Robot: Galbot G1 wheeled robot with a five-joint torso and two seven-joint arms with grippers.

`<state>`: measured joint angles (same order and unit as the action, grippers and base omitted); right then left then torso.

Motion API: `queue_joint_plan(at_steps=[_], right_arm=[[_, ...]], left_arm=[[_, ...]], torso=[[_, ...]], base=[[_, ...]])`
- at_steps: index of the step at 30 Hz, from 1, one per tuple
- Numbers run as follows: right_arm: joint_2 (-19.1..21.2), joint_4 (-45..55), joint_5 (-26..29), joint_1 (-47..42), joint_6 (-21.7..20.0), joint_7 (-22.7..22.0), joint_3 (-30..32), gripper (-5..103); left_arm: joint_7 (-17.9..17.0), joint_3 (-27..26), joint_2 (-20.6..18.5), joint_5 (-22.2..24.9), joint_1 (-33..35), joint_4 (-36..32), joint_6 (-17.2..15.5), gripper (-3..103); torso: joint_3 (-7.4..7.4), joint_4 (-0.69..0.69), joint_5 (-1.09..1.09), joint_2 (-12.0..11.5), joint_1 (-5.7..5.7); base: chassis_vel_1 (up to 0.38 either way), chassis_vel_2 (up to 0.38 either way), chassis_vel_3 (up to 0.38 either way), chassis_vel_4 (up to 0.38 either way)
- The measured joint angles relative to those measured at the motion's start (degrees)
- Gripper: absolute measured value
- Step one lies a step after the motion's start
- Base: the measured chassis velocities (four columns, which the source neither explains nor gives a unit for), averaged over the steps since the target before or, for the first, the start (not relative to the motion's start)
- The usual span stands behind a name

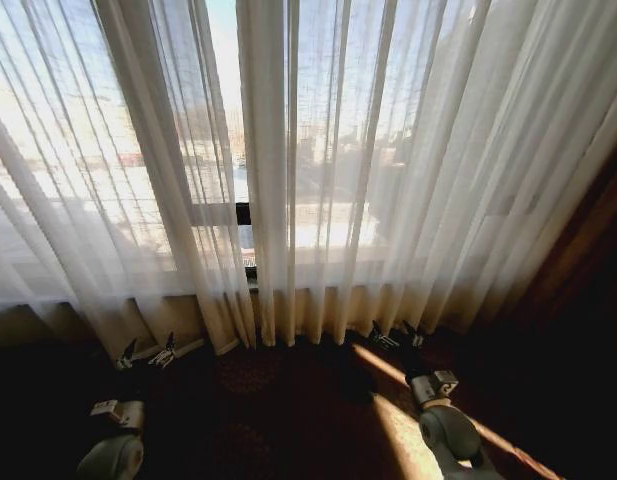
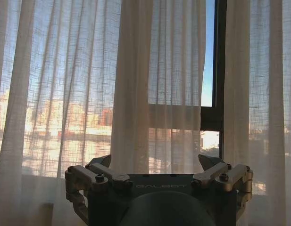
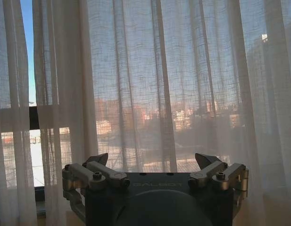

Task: Open the curtains by pulling them apart, changing their state from closed to fully open.

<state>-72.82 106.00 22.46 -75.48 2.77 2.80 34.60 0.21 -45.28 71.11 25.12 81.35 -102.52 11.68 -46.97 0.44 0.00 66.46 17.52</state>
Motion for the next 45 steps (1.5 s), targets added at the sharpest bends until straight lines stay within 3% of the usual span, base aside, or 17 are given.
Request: queue_joint_plan(at_steps=[28, 45], right_arm=[[-0.2, -3.1, -0.6, 1.1, 1.1, 1.7, -1.3, 100], [-0.6, -4.0, -1.0, 1.3, 1.3, 3.1, -1.7, 100]], left_arm=[[0.0, 0.0, 0.0, 0.0, 0.0, 0.0, 0.0, 100], [0.0, 0.0, 0.0, 0.0, 0.0, 0.0, 0.0, 100]], torso=[[0.01, 0.00, 0.00, 0.0, -0.03], [-0.02, 0.01, 0.00, 0.0, 0.05]], base=[[-0.013, 0.018, 0.014, -0.015], [-0.232, 0.283, 0.234, -0.291]])
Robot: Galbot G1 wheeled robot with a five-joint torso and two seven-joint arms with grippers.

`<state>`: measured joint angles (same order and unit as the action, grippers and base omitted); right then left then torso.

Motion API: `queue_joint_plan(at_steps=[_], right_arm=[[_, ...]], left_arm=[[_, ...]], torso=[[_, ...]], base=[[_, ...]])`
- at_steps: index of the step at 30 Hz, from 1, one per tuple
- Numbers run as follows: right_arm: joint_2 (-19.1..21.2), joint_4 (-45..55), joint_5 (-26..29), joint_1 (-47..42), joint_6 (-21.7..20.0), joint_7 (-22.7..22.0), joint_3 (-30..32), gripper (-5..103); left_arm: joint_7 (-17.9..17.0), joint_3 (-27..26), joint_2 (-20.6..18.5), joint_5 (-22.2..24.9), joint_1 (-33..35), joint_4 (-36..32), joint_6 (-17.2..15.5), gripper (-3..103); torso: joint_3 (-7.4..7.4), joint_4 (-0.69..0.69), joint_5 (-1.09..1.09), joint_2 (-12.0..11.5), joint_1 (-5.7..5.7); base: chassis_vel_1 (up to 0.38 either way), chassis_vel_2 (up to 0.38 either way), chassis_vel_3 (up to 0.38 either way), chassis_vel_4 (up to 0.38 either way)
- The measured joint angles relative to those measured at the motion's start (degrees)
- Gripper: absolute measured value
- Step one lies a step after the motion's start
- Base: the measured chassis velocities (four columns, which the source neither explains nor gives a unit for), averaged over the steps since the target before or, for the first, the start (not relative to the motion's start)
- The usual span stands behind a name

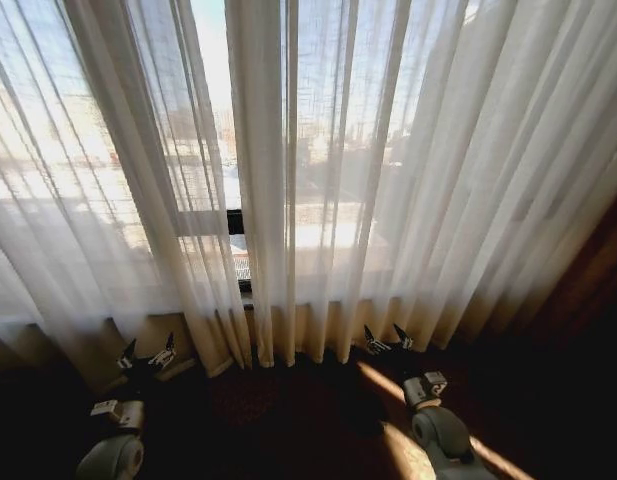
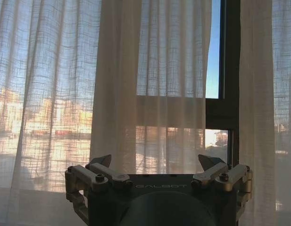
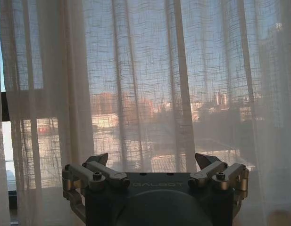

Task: Open the curtains by pulling them apart, changing their state from closed to fully open.

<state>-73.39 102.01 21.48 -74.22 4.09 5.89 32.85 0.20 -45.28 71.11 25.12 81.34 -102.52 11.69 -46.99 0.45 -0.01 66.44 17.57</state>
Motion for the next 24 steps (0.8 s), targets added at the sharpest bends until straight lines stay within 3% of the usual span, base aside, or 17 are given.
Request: queue_joint_plan(at_steps=[13, 24], right_arm=[[-0.2, -1.9, -0.3, 1.5, 1.0, -0.6, -0.6, 100], [0.0, -4.0, -1.2, 3.2, 1.7, -0.6, -1.0, 100]], left_arm=[[0.0, 0.0, 0.0, 0.0, 0.0, 0.0, 0.0, 100], [0.0, 0.0, 0.0, 0.0, 0.0, 0.0, 0.0, 100]], torso=[[0.01, -0.01, -0.01, 0.0, -0.02], [0.05, -0.02, 0.01, 0.1, -0.14]], base=[[-0.304, 0.317, 0.315, -0.331], [-0.035, 0.042, 0.034, -0.038]])
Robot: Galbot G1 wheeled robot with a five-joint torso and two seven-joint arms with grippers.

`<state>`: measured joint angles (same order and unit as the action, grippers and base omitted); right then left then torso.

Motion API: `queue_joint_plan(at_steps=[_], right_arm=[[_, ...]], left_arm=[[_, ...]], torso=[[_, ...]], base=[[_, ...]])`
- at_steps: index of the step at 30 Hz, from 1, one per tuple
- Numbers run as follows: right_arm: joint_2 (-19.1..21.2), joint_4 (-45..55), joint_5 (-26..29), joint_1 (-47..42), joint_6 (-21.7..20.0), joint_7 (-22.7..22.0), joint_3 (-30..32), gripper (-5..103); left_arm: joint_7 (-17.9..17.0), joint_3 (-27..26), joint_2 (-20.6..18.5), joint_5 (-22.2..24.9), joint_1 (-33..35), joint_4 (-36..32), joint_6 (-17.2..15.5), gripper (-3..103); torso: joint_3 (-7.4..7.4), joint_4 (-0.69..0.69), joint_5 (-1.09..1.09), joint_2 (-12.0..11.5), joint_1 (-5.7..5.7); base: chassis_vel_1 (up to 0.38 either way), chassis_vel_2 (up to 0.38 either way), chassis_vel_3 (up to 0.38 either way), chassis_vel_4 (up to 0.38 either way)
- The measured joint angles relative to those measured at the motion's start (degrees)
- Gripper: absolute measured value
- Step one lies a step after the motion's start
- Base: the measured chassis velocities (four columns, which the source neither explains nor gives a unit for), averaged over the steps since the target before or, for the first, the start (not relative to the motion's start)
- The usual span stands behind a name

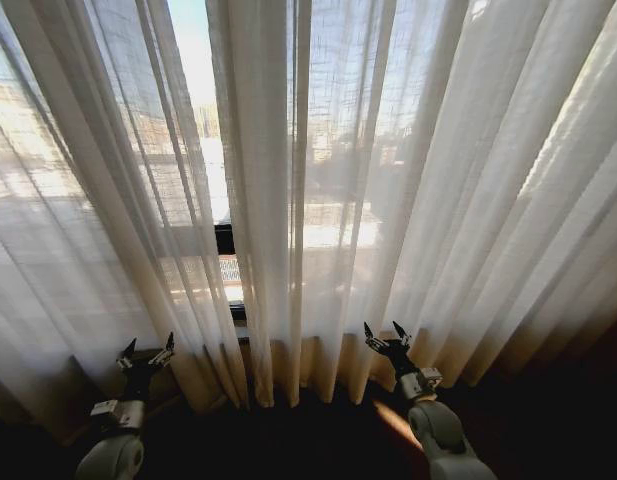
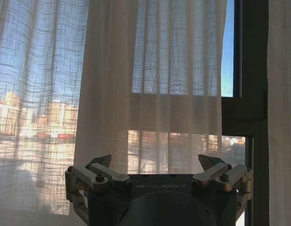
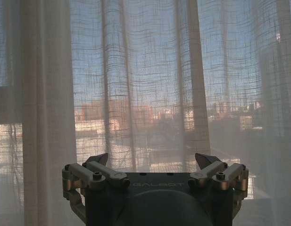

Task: Open the curtains by pulling them apart, changing their state from closed to fully open.

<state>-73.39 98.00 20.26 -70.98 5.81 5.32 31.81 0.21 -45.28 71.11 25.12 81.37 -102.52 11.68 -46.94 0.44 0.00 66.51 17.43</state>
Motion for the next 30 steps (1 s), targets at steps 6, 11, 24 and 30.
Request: queue_joint_plan(at_steps=[6, 11, 24, 30], right_arm=[[-0.4, -0.7, 0.0, 1.2, 0.0, 0.3, -1.0, 100], [-0.8, -0.8, 0.0, 1.6, 0.0, 0.0, -1.4, 100], [-0.1, -2.5, 1.0, 2.6, 2.6, 1.6, -1.7, 100], [0.6, -3.0, -0.3, 4.0, 2.9, 2.3, -3.4, 100]], left_arm=[[0.0, 0.0, 0.0, 0.0, 0.0, 0.0, 0.0, 100], [0.0, 0.0, 0.0, 0.0, 0.0, 0.0, 0.0, 100], [0.0, 0.0, 0.0, 0.0, 0.0, 0.0, 0.0, 100], [0.0, 0.0, 0.0, 0.0, 0.0, 0.0, 0.0, 100]], torso=[[-0.03, 0.00, 0.00, 0.0, 0.06], [-0.03, 0.01, 0.00, 0.0, 0.09], [-0.07, 0.02, -0.01, -0.1, 0.20], [0.00, 0.01, 0.00, 0.0, 0.02]], base=[[-0.030, 0.018, 0.023, -0.029], [-0.161, 0.155, 0.155, -0.176], [-0.210, 0.196, 0.194, -0.196], [0.004, -0.002, -0.007, -0.002]])
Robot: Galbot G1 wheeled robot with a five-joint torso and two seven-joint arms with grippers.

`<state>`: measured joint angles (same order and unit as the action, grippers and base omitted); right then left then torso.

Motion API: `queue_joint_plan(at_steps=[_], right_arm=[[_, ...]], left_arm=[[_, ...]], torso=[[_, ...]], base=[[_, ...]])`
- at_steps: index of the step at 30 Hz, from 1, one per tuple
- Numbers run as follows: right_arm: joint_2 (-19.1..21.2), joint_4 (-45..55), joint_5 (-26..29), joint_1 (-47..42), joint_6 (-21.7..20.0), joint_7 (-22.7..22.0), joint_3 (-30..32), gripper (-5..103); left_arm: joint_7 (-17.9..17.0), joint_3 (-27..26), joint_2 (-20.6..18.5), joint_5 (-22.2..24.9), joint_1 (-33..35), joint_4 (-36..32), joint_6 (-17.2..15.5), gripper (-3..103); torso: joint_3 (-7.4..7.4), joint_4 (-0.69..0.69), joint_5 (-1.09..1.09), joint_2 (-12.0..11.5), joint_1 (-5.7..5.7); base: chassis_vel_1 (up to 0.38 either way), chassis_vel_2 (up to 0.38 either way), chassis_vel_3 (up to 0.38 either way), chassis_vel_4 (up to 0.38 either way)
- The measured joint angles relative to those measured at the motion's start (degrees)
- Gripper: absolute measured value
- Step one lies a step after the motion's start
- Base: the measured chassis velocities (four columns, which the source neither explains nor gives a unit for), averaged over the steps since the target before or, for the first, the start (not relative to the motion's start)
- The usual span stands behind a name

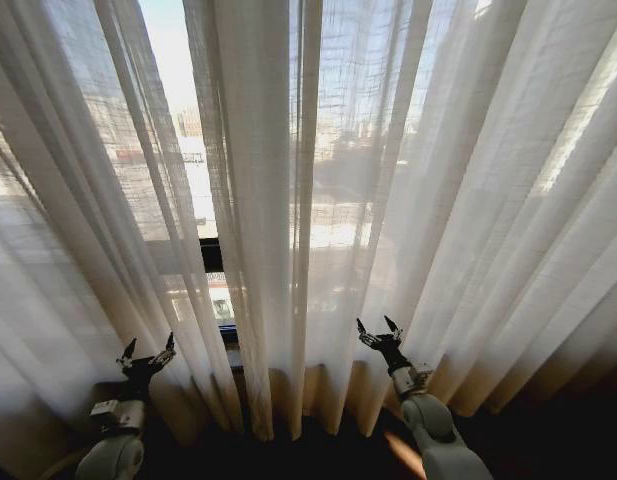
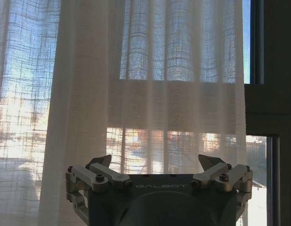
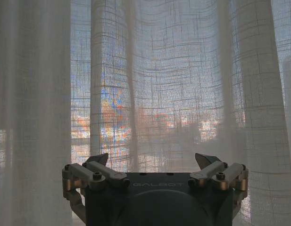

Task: Open the curtains by pulling them apart, changing their state from closed to fully open.

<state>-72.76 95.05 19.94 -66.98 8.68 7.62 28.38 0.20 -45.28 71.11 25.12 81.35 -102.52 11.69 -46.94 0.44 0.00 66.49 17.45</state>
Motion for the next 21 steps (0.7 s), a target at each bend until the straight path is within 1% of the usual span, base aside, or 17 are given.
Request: queue_joint_plan(at_steps=[3, 5, 8, 9, 12, 21], right_arm=[[0.2, -0.9, 0.0, 1.1, 0.8, -0.4, -1.0, 100], [0.3, -1.0, 0.0, 1.2, 1.3, -1.4, -1.5, 100], [0.5, -0.1, 0.5, 0.4, 1.6, -2.2, -1.6, 100], [0.6, 1.0, 0.8, -0.9, 1.8, -2.3, -1.6, 100], [0.7, 2.9, 0.8, -3.0, 2.3, -2.1, -2.1, 100], [0.7, 4.2, 0.8, -4.4, 2.9, -1.5, -4.6, 100]], left_arm=[[0.0, 0.0, 0.0, 0.0, 0.0, 0.0, 0.0, 100], [0.0, 0.0, 0.0, 0.0, 0.0, 0.0, 0.0, 100], [0.0, 0.0, 0.0, 0.0, 0.0, 0.0, 0.0, 100], [0.0, 0.0, 0.0, 0.0, 0.0, 0.0, 0.0, 100], [0.0, 0.0, 0.0, 0.0, 0.0, 0.0, 0.0, 100], [0.0, 0.0, 0.0, 0.0, 0.0, 0.0, 0.0, 100]], torso=[[0.00, -0.02, 0.00, 0.0, -0.01], [0.00, -0.01, 0.01, 0.0, -0.01], [-0.02, 0.00, 0.02, 0.0, 0.04], [-0.04, 0.01, -0.01, 0.0, 0.09], [-0.04, 0.01, 0.00, 0.0, 0.10], [-0.02, 0.01, 0.00, 0.0, 0.05]], base=[[0.039, -0.068, -0.046, 0.066], [0.020, -0.035, -0.005, 0.050], [0.000, 0.000, 0.000, 0.000], [0.000, 0.000, 0.000, 0.000], [0.000, 0.000, 0.000, 0.000], [0.000, 0.000, 0.000, 0.000]])
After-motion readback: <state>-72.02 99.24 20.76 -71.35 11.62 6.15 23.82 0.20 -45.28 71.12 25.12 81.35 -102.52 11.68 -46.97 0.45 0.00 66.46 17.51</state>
